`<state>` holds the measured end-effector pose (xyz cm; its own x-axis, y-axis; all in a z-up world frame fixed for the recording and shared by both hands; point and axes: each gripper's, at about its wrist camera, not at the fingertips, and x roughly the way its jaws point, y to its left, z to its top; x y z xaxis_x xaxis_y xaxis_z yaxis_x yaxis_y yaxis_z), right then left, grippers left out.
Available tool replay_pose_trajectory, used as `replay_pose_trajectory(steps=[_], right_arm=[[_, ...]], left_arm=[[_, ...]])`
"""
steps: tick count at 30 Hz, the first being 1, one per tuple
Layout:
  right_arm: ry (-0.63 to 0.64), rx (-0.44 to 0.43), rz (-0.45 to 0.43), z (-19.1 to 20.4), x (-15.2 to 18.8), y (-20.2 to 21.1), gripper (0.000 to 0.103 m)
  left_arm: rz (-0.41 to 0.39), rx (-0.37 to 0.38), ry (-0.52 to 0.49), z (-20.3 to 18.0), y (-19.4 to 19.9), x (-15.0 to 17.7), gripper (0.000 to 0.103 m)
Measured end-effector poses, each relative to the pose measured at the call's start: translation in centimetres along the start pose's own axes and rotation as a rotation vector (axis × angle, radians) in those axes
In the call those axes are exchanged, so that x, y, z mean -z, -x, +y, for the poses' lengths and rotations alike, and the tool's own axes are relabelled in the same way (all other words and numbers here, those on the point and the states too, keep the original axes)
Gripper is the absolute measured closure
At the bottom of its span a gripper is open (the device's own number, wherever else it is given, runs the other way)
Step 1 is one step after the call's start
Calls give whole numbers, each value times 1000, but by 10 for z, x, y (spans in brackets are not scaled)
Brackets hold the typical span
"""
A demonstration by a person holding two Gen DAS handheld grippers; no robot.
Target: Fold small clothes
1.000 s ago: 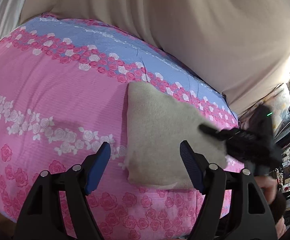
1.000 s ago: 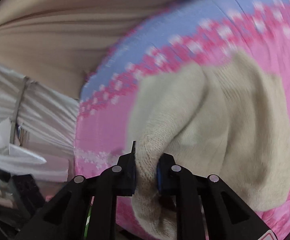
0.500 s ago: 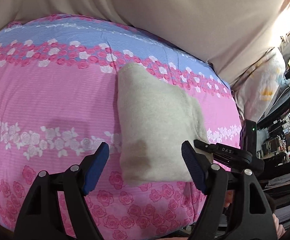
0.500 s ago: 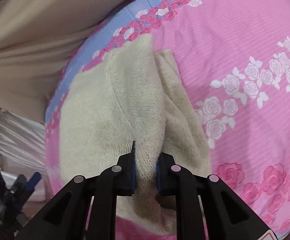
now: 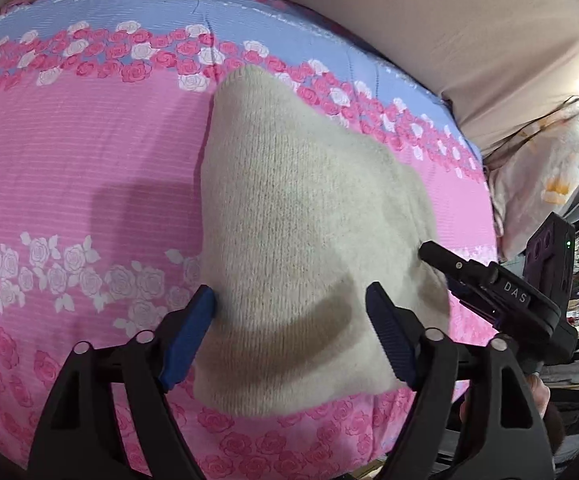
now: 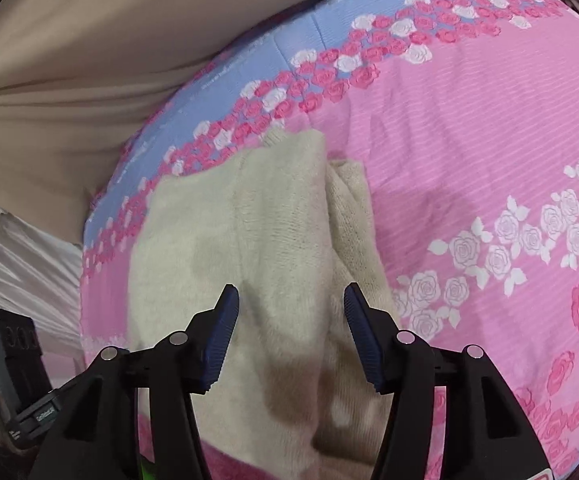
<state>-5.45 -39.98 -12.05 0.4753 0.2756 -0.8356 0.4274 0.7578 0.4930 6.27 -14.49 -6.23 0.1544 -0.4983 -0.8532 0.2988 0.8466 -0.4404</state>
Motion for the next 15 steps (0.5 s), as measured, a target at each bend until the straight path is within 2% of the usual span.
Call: replay_pose_trajectory(steps=[1,2,4,8,10,12,14,15], right_arm=[[11,8,0,1,1,-5,77],[13,4,-4,2,2,-6,83],[32,5,-44,11,3,6,87],[90,6,-135,27,-2,33,88],[84,59,-93,15,-5,16,87],[46,81,-1,-6,-4,-13,83],[4,44,-21,-13,-2,-9,79],[-11,30,-34,-12,-3,-1,72]], left_arm=[[0,-10,-5,-2,-3,-1,25],[-1,-17,-9,-2,-5,-2,25],[-2,-36,-21,-4,-6,-1,25],[-10,-52,-45,-6,-5,1,25],[-5,-47,-44,-5,-7,1,25],[4,-52,-43,-5,-9,0,25],[10,-65,-48,-4,-11,0,25],[10,-65,-49,-4,-11,0,25]])
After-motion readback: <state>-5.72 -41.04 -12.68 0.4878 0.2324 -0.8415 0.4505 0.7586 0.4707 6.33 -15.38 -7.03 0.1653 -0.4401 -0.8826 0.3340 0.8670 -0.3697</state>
